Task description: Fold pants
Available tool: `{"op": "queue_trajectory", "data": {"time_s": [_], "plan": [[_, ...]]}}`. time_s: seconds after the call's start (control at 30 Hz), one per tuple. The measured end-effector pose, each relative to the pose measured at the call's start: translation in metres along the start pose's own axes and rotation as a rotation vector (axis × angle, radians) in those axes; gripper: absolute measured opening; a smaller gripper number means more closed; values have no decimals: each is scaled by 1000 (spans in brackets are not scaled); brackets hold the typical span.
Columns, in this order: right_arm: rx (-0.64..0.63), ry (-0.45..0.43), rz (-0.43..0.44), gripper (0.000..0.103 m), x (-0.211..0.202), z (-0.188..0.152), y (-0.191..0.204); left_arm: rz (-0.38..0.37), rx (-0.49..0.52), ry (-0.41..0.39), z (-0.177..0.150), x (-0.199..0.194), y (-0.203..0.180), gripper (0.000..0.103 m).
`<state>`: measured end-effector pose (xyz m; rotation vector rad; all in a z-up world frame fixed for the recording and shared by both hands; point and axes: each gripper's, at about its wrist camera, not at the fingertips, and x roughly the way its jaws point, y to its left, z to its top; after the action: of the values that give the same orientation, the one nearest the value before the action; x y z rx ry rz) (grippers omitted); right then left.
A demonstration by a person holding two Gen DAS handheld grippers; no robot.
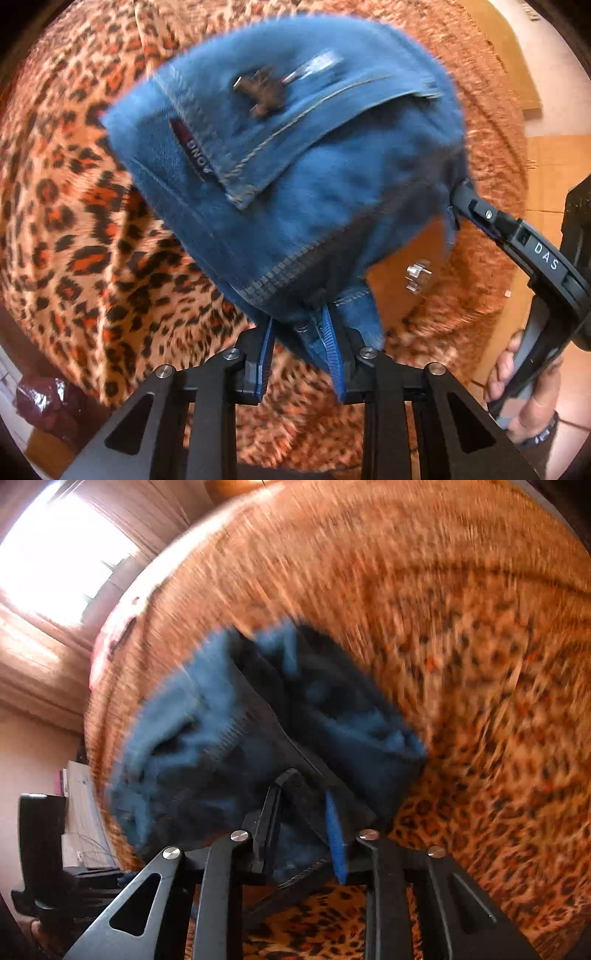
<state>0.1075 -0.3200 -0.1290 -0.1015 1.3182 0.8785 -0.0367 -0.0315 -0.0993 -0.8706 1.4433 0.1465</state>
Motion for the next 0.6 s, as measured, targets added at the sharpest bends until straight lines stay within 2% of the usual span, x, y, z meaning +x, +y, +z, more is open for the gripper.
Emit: {"op": "queue_trajectory", "data": {"time_s": [0.07, 0.17, 0.2, 0.27, 0.33, 0.4, 0.43, 0.47, 0.53, 0.57, 0.6], "plan": [[-7, -73, 69, 27, -22, 11, 9, -30, 48, -50, -9, -34, -9, 24], [-28, -116, 133, 27, -28, 29, 29, -4, 112, -133, 1, -65, -20, 26], [-44, -117, 145, 27, -21, 36, 39, 28, 126, -172, 6, -71, -20, 27], [-76, -109, 140, 25, -2, 40, 55, 143, 134, -250, 20, -75, -26, 27], [-89, -72, 91, 23, 28, 45, 63, 172, 107, -277, 36, -69, -24, 27], [-107, -26, -10, 12, 57, 40, 59, 216, 57, -245, 47, -46, -16, 27], [-110, 0, -37, 2, 73, 38, 53, 216, 41, -212, 52, -29, -15, 27], [-91, -2, -31, 0, 75, 37, 45, 235, 46, -197, 53, -14, -15, 27], [2, 3, 22, 1, 66, 41, 38, 251, 73, -198, 49, -11, -18, 27], [20, -4, 52, 8, 60, 41, 37, 253, 84, -193, 45, -13, -22, 26], [30, -22, 92, 9, 47, 38, 36, 250, 95, -184, 44, -12, -28, 26]]}}
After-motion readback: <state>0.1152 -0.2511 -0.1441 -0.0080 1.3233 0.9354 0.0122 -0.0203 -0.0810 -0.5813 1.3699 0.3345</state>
